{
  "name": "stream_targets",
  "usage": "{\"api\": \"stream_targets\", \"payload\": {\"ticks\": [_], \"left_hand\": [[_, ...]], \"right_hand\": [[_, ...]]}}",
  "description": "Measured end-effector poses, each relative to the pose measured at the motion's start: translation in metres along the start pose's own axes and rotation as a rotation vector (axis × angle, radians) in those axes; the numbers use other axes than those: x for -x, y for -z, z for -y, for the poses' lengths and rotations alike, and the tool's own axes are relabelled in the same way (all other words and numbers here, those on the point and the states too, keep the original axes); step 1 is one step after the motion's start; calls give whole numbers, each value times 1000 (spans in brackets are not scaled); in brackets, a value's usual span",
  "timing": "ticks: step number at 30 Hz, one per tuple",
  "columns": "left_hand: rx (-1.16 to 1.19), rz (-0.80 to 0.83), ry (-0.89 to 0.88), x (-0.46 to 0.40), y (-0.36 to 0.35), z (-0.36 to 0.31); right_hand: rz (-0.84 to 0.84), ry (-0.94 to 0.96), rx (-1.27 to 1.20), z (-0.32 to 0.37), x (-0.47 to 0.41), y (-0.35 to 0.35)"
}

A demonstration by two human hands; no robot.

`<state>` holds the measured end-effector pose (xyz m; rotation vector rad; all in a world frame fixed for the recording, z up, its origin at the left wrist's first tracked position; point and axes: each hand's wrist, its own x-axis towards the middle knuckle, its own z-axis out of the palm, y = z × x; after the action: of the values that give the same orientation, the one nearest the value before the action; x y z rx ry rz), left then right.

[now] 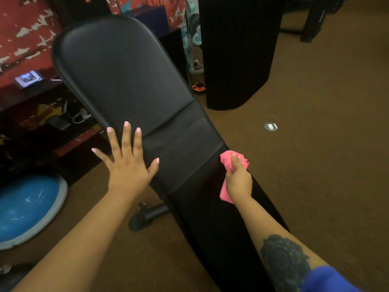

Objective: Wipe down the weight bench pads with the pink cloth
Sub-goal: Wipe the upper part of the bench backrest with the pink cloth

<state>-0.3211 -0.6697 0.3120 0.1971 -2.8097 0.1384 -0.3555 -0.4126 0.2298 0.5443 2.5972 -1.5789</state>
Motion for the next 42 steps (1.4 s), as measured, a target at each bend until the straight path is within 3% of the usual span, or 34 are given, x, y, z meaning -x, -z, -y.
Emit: {"api": "stream_targets", "payload": {"ticks": [6,10,14,23,26,33,42], "left_hand": [[2,-2,9,1,0,-2],[-2,6,14,0,1,-4],[0,2,14,0,1,-4],[8,-13,3,2,2,-2],[6,-20,-8,2,1,-3],[10,-22,33,3,4,-5],[118,36,23,48,-8,-36]], "right_hand": [[90,239,134,-16,20,-3],[74,135,96,-45,22,8],[31,-24,43,-32,1,12],[69,271,140,-13,3,3],[88,269,149,-40,9,6],[41,26,64,-50,-11,20],[86,273,141,-62,11,9]]}}
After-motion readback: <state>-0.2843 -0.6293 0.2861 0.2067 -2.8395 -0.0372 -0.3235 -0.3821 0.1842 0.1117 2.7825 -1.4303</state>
